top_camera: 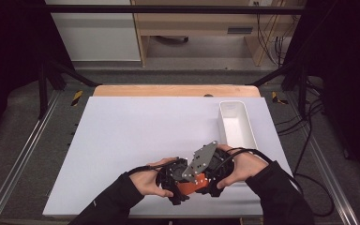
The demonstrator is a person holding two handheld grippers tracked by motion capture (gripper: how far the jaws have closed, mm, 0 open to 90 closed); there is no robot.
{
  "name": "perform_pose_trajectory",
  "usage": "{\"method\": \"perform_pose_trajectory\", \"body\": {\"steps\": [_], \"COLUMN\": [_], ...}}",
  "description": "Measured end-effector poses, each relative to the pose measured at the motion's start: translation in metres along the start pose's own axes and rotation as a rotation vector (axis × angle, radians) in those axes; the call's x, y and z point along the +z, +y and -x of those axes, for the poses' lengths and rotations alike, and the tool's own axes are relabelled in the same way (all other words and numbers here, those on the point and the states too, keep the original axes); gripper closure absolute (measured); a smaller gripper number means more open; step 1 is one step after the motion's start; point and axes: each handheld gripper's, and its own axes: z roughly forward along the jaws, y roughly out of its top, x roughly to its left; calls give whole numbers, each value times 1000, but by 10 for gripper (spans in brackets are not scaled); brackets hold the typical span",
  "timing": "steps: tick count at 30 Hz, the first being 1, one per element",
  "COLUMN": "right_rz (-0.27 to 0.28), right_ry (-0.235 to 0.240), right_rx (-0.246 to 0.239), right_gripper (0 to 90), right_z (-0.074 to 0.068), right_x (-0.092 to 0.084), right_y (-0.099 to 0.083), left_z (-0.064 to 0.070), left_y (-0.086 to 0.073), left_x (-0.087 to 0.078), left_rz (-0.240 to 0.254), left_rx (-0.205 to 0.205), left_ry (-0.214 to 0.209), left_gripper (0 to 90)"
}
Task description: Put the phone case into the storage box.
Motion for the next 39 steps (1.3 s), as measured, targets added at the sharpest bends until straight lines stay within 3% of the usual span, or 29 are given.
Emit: {"method": "perform_pose_trajectory", "body": {"steps": [8, 16, 18, 22, 27, 39], "right_rz": [16, 46, 67, 102, 129, 260], "right_ry": [-9, -36, -54, -73, -78, -119], "right_rx": [-3, -2, -4, 15, 35, 100], "right_gripper": [144, 70, 62, 50, 40, 25], "right_z": [0, 0, 0, 2, 3, 1], "right_x": [-1, -6, -8, -13, -17, -26], "right_y": [0, -3, -4, -7, -14, -35], "left_z": [-1, -3, -2, -3, -3, -5], "left_y": [-2, -8, -9, -11, -13, -26], "left_x": [0, 1, 2, 0, -1, -3], "left_rz": [8, 15, 32, 32, 60, 125], "left_rx": [-1, -18, -36, -24, -44, -71], "left_ry": [7, 9, 7, 16, 19, 25], "left_gripper": [153, 153, 153, 154, 154, 154]}}
